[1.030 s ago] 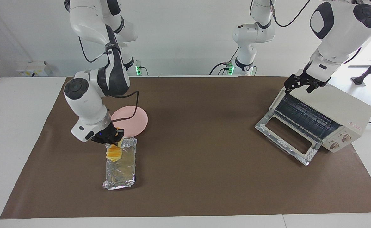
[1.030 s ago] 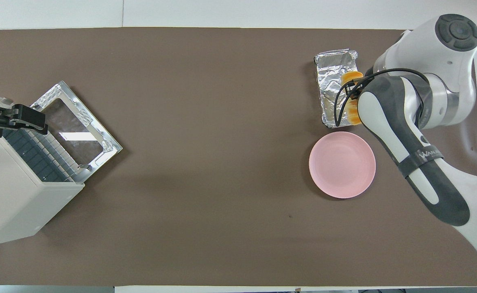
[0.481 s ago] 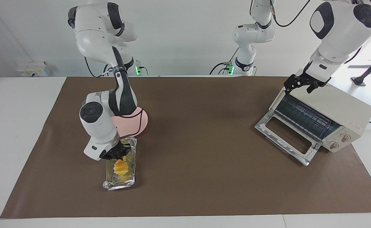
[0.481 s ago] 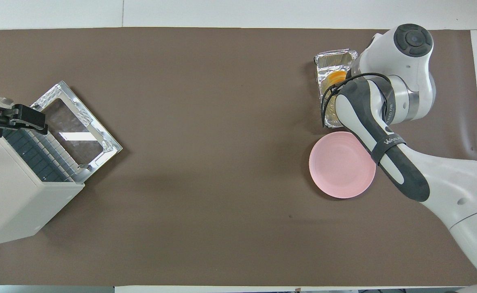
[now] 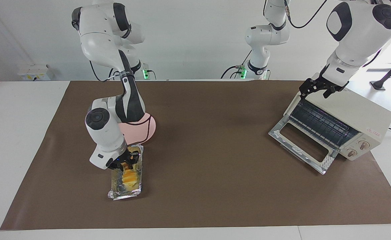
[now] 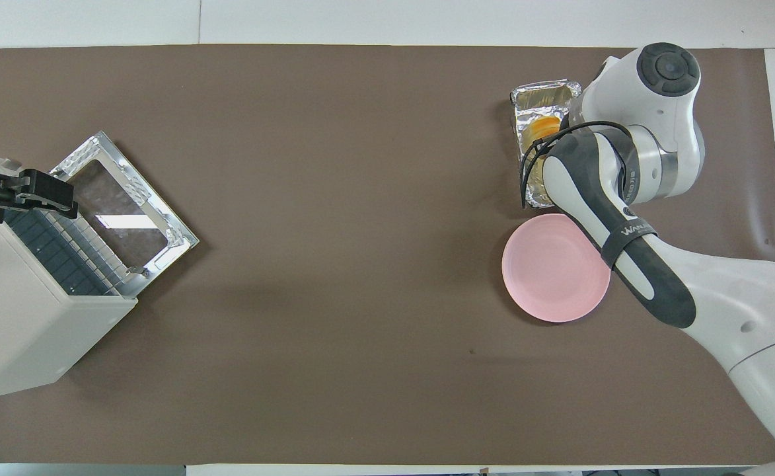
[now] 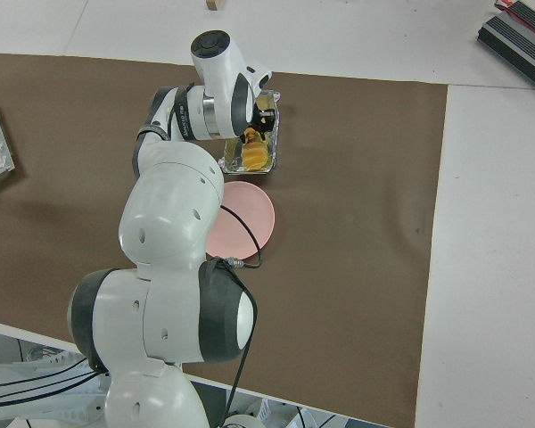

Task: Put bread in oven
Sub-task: 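Lower the bread into the foil tray and open the right gripper, then grasp the rim of the foil tray with the right gripper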

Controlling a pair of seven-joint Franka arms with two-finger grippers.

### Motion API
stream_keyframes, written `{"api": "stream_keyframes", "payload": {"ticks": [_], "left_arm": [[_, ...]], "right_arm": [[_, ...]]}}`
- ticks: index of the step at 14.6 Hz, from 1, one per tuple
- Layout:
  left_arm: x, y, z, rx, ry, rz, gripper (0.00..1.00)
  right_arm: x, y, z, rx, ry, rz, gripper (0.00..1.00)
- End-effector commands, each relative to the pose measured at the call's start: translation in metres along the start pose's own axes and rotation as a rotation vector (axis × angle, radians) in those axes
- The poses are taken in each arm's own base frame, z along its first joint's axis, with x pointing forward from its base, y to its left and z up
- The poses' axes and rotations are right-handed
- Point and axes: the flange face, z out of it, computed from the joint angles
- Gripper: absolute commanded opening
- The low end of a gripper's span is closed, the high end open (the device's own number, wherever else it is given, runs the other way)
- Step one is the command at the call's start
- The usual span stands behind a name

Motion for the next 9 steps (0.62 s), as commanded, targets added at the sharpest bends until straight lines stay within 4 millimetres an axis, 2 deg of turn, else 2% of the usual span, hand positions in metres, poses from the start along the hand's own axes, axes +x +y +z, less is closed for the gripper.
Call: {"api": "stream_keyframes", "payload": {"ticks": [1, 4, 6, 7, 9], "left_arm": [[-0.009, 0.0, -0.003, -0.011, 0.002, 0.0, 1.0], [-0.009, -0.001, -0.003, -0.011, 0.002, -0.002, 1.0], [-0.009, -0.001, -0.004, -0.011, 0.004, -0.002, 1.0], [-0.009, -0.001, -0.004, -0.011, 0.004, -0.002, 1.0], [-0.009, -0.001, -0.004, -0.011, 0.004, -0.002, 1.0]], "right_arm": [[-0.001, 0.01, -0.021, -0.006, -0.009, 0.001, 1.0], [0.001, 0.018, -0.022, -0.016, -0.03, 0.0, 1.0], [-0.003, 0.051, -0.022, -0.024, -0.009, 0.007, 1.0], [-0.003, 0.059, -0.023, -0.024, 0.007, -0.018, 1.0], [-0.005, 0.061, -0.019, -0.023, 0.015, -0.034, 0.96]]}}
